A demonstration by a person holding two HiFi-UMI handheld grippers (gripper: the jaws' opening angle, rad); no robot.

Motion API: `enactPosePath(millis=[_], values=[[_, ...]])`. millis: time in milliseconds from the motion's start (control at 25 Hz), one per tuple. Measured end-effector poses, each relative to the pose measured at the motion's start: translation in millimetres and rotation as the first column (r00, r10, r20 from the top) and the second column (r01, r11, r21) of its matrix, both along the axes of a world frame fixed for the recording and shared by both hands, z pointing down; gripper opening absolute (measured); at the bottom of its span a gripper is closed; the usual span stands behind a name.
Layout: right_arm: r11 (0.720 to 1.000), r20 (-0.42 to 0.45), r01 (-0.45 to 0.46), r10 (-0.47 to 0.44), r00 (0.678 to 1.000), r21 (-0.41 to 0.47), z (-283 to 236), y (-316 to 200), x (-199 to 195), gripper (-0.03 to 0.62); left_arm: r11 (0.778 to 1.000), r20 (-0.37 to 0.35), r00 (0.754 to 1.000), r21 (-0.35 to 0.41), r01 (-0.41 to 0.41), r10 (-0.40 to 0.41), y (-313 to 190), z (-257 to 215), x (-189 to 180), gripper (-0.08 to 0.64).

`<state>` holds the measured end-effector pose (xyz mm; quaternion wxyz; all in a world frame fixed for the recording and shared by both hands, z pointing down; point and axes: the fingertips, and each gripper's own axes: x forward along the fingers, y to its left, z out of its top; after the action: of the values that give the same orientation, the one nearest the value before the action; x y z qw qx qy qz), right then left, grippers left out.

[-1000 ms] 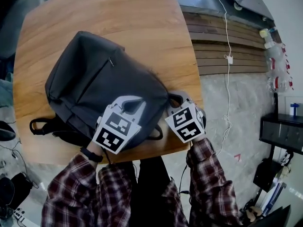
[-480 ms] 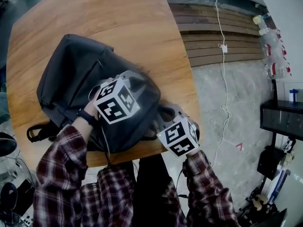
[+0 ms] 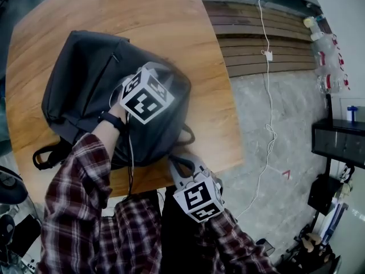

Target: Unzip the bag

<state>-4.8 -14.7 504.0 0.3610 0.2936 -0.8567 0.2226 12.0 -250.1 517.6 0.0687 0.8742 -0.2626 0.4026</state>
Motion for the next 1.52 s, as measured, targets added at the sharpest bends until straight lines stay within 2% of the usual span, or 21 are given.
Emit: enactPosePath(millis=[120,240,360,440,520,640,720,880,1080,1200,1320,1520], values=[[1.000,0.013,0.002,-0.002,1.000,0.012,-2,4,-13,0.010,0.999,0.001,1.000,0.007,0.032,-0.032,-10,-2,-3,0.006],[1.000,0.013,-0.008,0.008,1.000,0.010,1,1,-8,0.010,0.998,-0.019,0.999,0.039,0.045,-0.044,-9,-12,-7,0.008],[1.000,-0.004,-0.006,0.006,1.000,0.027,2,0,3,0.010,0.998,-0.001,1.000,0.059,-0.004,0.004,8,-24,-26,0.008],[0.999,-0.015,-0.010,0.011,1.000,0.039,4,-3,13,0.009,0.998,0.019,0.999,0.042,-0.048,0.047,29,-28,-54,0.006],[0.999,-0.026,-0.022,0.023,0.999,0.048,8,-10,24,0.010,0.998,0.067,0.996,0.009,-0.056,0.055,50,-24,-94,0.008],[0.997,-0.047,-0.048,0.051,0.998,0.062,12,-26,43,0.010,0.999,0.133,0.991,-0.045,-0.021,0.027,84,-10,-151,0.008],[0.996,-0.063,-0.057,0.061,0.996,0.074,14,-39,53,0.010,0.998,0.104,0.994,-0.052,0.034,-0.028,106,0,-168,0.006],[0.992,-0.113,-0.052,0.066,0.991,0.117,12,-70,63,0.011,0.989,0.095,0.986,-0.042,0.144,-0.139,134,9,-163,0.006],[0.984,-0.167,-0.050,0.079,0.983,0.172,8,-128,77,0.010,0.945,-0.006,0.966,-0.208,0.252,-0.259,165,1,-132,0.006],[0.982,-0.193,-0.019,0.056,0.980,0.190,0,-149,76,0.010,0.914,-0.083,0.939,-0.272,0.301,-0.334,181,-7,-119,0.006],[0.982,-0.216,0.017,0.025,0.976,0.191,-1,-153,75,0.010,0.903,-0.131,0.916,-0.269,0.335,-0.379,179,-6,-120,0.007],[0.985,-0.208,0.001,0.035,0.978,0.174,2,-132,83,0.010,0.888,-0.095,0.904,-0.253,0.383,-0.417,168,4,-118,0.006]])
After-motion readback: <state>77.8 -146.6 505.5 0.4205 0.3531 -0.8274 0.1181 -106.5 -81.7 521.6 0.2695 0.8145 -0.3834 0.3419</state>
